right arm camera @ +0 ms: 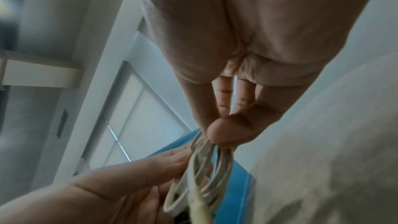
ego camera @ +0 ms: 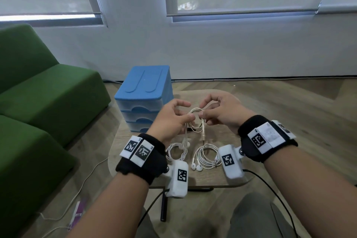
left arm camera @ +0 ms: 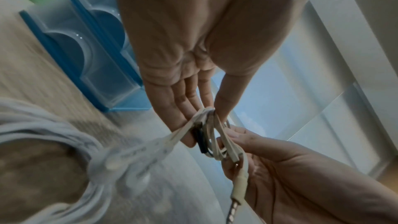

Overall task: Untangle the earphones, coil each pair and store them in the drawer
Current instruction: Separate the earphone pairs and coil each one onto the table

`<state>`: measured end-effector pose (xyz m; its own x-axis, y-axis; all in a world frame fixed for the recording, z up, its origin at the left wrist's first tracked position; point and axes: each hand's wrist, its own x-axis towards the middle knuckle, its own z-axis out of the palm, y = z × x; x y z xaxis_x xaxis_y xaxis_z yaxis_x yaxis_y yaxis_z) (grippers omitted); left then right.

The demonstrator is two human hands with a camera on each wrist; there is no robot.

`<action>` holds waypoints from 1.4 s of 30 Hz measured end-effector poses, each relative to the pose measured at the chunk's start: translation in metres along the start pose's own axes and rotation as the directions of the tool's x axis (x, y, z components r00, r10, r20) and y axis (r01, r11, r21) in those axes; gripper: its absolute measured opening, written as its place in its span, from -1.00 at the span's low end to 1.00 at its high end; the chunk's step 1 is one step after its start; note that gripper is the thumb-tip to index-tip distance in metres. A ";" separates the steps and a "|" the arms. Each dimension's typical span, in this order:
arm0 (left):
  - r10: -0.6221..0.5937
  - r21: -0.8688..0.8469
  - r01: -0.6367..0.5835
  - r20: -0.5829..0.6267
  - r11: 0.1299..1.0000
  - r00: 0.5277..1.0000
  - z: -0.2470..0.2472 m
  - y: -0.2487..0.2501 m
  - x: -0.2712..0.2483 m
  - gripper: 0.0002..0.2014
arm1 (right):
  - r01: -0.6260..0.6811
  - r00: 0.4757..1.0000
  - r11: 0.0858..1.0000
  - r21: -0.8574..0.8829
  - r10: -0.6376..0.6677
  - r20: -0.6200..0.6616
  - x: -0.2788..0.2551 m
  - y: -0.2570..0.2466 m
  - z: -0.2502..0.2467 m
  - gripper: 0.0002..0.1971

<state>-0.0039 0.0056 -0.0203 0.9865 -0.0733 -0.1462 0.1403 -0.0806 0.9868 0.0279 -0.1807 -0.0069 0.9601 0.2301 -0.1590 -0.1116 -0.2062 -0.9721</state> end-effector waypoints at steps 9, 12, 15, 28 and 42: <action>-0.115 0.282 0.127 -0.058 0.951 0.992 0.008 -0.027 0.033 -0.73 | -0.227 0.972 0.973 -0.045 0.223 -0.074 0.022 0.022 0.005 -0.79; -0.074 0.451 0.095 -0.064 0.887 0.995 0.010 -0.035 0.037 -0.77 | -0.227 0.969 0.972 -0.063 0.219 -0.111 0.025 0.031 0.008 -0.80; -0.009 0.605 0.053 -0.076 0.794 0.997 0.009 -0.039 0.042 -0.80 | -0.213 0.970 0.965 -0.151 0.190 -0.153 0.029 0.036 0.009 -0.80; 0.038 0.711 0.034 -0.085 0.703 0.996 0.013 -0.043 0.049 -0.66 | -0.175 0.978 0.928 -0.329 0.126 -0.164 0.024 0.032 0.008 -0.86; 0.332 0.458 -0.286 -0.021 0.841 0.943 -0.002 0.009 0.001 -0.90 | 0.053 0.977 0.909 -0.413 -0.132 -0.165 0.012 -0.006 0.006 -0.91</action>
<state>-0.0010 0.0070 -0.0111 0.9787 -0.0753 0.1909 -0.2026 -0.5026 0.8405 0.0387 -0.1707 -0.0040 0.9955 0.0948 0.0019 0.0557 -0.5684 -0.8209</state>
